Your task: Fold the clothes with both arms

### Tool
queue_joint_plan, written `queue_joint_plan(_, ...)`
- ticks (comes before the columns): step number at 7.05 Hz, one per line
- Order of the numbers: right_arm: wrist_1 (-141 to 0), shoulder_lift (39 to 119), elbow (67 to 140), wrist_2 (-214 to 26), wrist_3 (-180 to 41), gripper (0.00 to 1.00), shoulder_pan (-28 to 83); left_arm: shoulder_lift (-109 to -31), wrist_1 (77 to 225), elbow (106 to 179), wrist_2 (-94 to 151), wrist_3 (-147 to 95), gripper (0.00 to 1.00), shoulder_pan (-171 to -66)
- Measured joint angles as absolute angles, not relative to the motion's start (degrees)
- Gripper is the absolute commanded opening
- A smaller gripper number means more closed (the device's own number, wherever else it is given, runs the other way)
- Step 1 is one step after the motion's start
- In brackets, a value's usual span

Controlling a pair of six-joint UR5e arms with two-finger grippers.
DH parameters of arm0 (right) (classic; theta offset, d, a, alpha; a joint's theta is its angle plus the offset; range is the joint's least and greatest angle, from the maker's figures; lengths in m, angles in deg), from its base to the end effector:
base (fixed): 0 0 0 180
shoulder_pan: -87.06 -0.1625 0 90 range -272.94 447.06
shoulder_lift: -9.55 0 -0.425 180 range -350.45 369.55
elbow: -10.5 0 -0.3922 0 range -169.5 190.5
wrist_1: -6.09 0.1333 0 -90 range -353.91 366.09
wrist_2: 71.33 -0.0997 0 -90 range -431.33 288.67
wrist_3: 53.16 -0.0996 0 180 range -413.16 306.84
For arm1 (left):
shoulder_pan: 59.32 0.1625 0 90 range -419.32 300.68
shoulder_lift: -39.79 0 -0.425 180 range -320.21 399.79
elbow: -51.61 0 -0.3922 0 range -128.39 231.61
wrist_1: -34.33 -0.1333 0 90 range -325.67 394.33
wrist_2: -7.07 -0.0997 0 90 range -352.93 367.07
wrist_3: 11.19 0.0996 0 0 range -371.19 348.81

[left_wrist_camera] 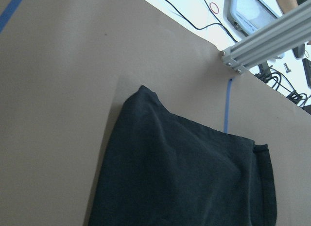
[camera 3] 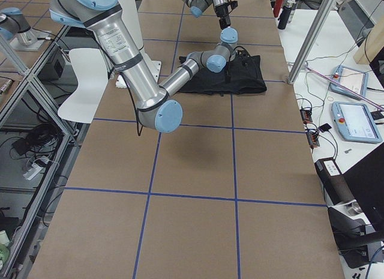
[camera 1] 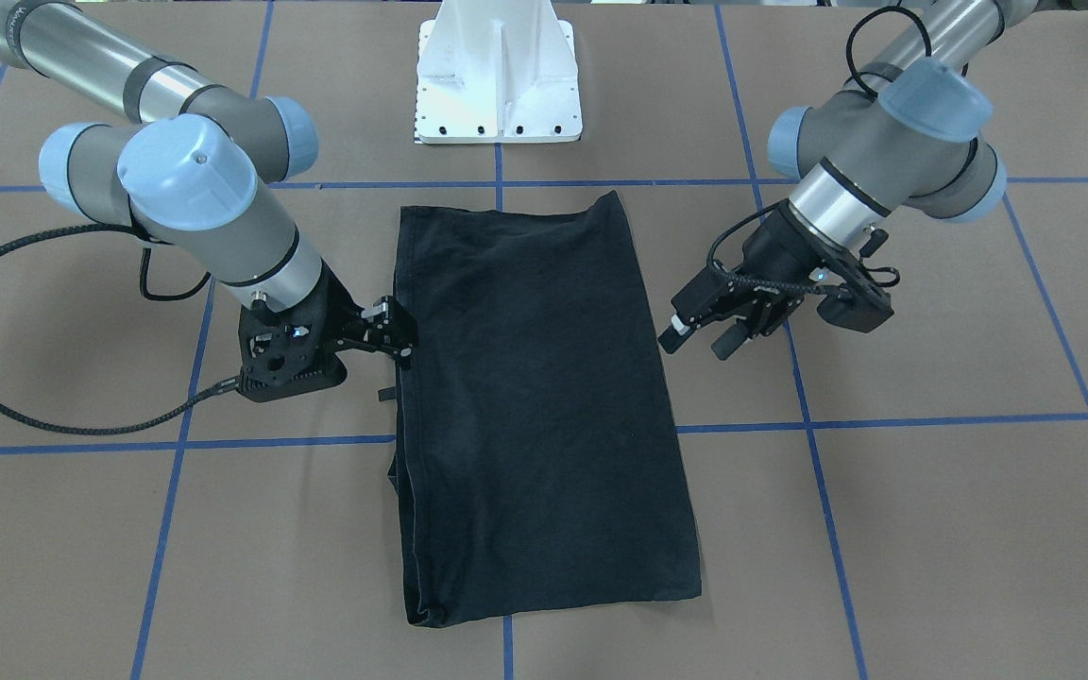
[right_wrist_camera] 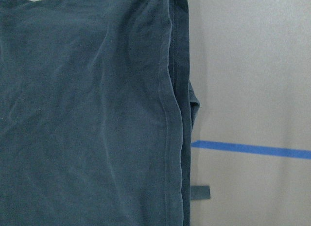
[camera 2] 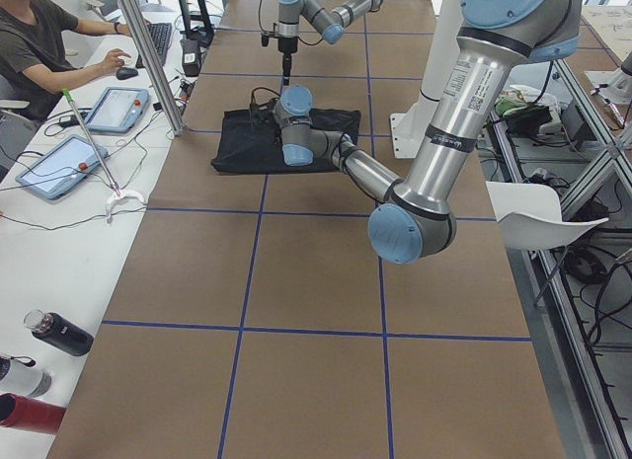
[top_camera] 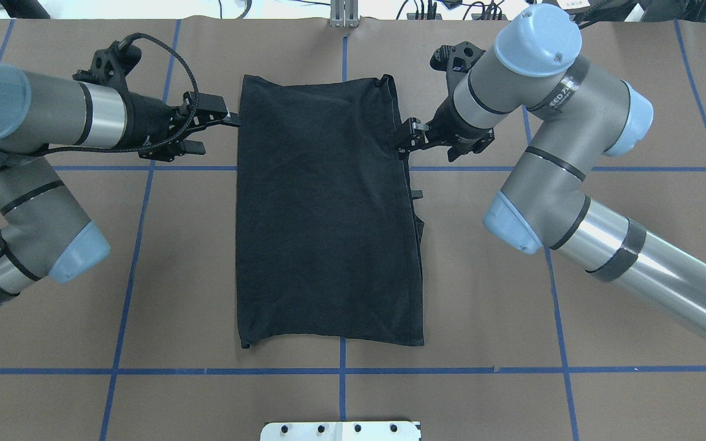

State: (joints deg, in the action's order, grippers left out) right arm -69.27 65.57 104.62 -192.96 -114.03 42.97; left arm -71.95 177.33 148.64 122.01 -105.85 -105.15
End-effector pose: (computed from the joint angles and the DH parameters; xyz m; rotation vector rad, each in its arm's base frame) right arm -0.4277 -0.5272 0.2449 0.1231 -1.0218 -0.0163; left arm 0.3560 -0.4975 0.2828 0.1584 1.4450 -0.4121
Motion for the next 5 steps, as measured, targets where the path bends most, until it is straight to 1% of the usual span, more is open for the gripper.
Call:
queue_joint_plan(2, -69.0, 70.2, 111.0, -192.9, -117.5, 1.00, 44.8, -67.7, 177.5, 155.3, 118.7, -112.7, 1.00, -99.6)
queue_joint_plan(3, -67.0, 72.1, 112.6, -192.8, -119.4, 1.00, 45.6, -65.7, 177.5, 157.5, 115.5, -115.5, 1.00, -95.7)
queue_joint_plan(5, -55.3, 76.8, 113.0, -191.5, -126.5, 1.00, 48.1, -60.0, 180.6, 159.0, 109.3, -119.1, 1.00, -88.7)
